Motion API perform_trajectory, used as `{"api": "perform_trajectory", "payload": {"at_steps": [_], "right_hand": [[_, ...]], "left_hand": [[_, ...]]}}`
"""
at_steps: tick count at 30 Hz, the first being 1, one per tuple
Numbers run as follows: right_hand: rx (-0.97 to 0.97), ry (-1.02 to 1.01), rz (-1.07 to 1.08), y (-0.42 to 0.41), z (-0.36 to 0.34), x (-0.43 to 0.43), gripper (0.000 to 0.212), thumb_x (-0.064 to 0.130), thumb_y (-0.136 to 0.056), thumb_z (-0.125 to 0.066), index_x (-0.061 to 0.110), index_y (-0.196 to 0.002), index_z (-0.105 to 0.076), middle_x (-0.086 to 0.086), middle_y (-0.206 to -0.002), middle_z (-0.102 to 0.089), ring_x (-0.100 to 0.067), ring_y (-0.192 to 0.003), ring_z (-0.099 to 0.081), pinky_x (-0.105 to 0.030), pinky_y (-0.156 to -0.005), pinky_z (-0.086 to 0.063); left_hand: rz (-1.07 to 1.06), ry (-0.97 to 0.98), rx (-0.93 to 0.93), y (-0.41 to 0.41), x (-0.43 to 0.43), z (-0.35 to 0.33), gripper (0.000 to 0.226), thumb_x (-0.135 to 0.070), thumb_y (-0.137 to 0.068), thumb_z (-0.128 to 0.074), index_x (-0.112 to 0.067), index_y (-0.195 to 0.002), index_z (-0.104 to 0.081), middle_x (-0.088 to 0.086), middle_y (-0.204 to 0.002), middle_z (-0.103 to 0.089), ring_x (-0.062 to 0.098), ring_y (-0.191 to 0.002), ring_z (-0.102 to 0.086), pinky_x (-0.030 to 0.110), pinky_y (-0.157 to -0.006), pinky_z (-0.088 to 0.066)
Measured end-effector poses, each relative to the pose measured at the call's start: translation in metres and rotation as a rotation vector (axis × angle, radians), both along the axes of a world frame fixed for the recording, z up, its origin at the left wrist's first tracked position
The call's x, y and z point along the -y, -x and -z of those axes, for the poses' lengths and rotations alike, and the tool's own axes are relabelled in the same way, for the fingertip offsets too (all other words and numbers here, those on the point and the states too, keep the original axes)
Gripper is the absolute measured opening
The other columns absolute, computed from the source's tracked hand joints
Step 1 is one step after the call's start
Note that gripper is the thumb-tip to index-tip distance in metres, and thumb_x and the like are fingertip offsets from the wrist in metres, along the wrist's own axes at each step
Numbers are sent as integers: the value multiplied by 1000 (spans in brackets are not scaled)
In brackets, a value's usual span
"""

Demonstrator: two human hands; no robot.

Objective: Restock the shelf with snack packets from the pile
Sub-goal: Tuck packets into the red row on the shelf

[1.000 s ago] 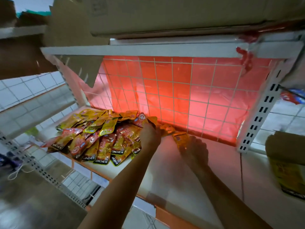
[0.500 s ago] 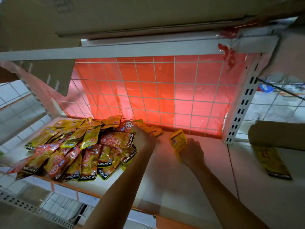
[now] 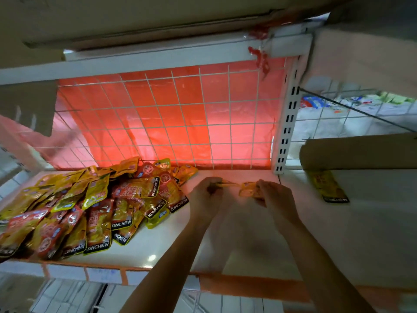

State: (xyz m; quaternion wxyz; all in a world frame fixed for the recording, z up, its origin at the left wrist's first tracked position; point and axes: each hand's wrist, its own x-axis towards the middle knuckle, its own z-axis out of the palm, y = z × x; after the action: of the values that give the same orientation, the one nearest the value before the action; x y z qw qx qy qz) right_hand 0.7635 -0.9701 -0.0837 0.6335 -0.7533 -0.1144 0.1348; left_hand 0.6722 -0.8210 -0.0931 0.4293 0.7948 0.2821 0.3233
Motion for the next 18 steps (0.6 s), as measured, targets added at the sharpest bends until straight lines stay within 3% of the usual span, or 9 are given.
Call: {"api": "perform_trajectory", "payload": {"at_steps": [2, 4, 6, 8, 12, 14, 16, 18], "right_hand": [[-51, -62, 56, -4, 1, 14, 27, 35, -88, -63, 29, -63, -73, -3, -69, -71, -26, -76, -70, -52, -81, -56], [-113, -152, 93, -8, -1, 27, 26, 30, -89, -64, 24, -66, -73, -1, -74, -72, -22, -77, -70, -44, -78, -58], [-111, -211, 95, -13, -6, 40, 18, 20, -90, -62, 22, -75, -71, -2, -79, -71, -19, -76, -69, -34, -68, -58], [-118, -252, 102, -20, -13, 53, 18, 6, -89, -59, 19, -80, -67, -5, -83, -68, -15, -72, -65, -24, -59, -54], [-165, -375, 91, -32, -24, 79, 16, 7, -93, -55, 13, -80, -61, -6, -86, -62, -11, -78, -61, -24, -69, -54], [-197, -409, 76, -40, -25, 95, 12, 14, -95, -54, 9, -90, -63, -9, -94, -65, -16, -87, -63, -28, -76, -54], [-230, -408, 72, -49, -25, 113, 21, 16, -96, -52, 1, -105, -63, -15, -102, -67, -24, -94, -64, -30, -81, -54], [-246, -438, 61, -56, -26, 131, 23, 9, -97, -46, 0, -106, -65, -17, -102, -68, -25, -92, -65, -30, -80, -55]], "left_hand": [[-6, 27, 24, -7, 9, -3, 29, -2, -82, -66, -31, -84, -69, -9, -85, -69, 7, -80, -65, 13, -79, -46], [9, 156, 69, -16, 19, -6, 30, -6, -85, -66, -35, -77, -66, -9, -81, -69, 7, -77, -63, 21, -80, -48], [47, 382, 178, -25, 30, -10, 24, -6, -88, -65, -25, -74, -67, -5, -76, -66, 16, -78, -60, 34, -81, -49], [61, 583, 281, -35, 44, -14, 20, -8, -91, -62, -16, -73, -62, 2, -75, -63, 21, -79, -56, 38, -81, -47], [49, 877, 394, -55, 70, -16, 17, -9, -99, -49, 4, -99, -60, 22, -101, -65, 32, -95, -63, 35, -83, -56], [31, 963, 448, -63, 83, -18, 23, -12, -101, -46, 7, -108, -58, 21, -100, -65, 28, -85, -69, 32, -73, -59], [-5, 1050, 489, -71, 97, -23, 22, -14, -101, -45, 4, -102, -57, 17, -91, -65, 22, -69, -70, 27, -60, -58], [-56, 1113, 456, -78, 110, -25, 22, -17, -101, -47, 0, -92, -58, 14, -83, -64, 18, -59, -69, 24, -52, -56]]}}
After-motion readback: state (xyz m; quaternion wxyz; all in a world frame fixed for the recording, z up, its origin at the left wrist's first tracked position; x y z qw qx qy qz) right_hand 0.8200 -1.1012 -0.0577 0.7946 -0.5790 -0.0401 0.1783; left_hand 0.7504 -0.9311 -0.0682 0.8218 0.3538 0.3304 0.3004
